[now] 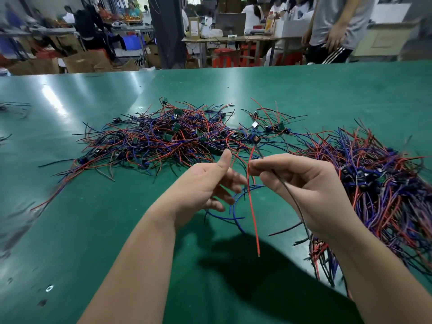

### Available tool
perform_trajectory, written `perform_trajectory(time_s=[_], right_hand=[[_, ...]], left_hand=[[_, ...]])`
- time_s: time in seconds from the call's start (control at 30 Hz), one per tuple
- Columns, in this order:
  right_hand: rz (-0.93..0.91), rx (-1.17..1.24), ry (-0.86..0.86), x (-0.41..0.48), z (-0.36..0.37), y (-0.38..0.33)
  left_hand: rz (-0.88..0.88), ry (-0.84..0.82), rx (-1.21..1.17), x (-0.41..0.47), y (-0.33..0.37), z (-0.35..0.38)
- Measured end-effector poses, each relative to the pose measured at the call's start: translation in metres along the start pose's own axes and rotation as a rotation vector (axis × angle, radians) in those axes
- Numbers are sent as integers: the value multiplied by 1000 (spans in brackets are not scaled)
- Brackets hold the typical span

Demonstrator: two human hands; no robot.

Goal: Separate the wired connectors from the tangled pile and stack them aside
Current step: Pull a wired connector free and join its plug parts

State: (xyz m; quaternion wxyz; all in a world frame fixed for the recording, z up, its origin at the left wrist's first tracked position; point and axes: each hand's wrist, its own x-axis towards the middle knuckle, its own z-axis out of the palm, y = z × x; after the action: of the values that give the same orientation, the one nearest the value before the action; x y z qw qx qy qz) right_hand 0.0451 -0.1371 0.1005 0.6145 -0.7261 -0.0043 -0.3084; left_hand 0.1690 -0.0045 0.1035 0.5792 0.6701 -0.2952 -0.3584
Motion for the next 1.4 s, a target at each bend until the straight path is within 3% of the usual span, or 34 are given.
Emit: perform_trajectory(time_s=[0.17, 0.3, 0.4, 0.5, 0.63, 0.7, 1.0, 1.1, 1.4], right_hand=[[20, 54, -142, -3, 7, -2], [53, -152, -185, -4, 9, 3], [60, -186, 43, -2, 10, 7], [163, -74, 249, 3, 4, 11], [352, 234, 140, 4, 8, 11], [377, 263, 86, 3, 8, 11], [388, 131, 145, 5, -4, 14], [339, 128, 233, 6, -5, 15], [206, 277, 593, 12, -28, -3]], left_hand=[[131, 53, -435, 6, 0, 14], [200, 110, -590, 7, -1, 12], [184, 106, -525, 8, -1, 11], [140, 18, -385, 5, -1, 10], [13, -209, -135, -1, -5, 12], [-40, -241, -103, -2, -5, 16], [40, 29, -167, 3, -9, 28], [51, 23, -162, 4, -9, 27], [13, -206, 53, 0, -12, 24]])
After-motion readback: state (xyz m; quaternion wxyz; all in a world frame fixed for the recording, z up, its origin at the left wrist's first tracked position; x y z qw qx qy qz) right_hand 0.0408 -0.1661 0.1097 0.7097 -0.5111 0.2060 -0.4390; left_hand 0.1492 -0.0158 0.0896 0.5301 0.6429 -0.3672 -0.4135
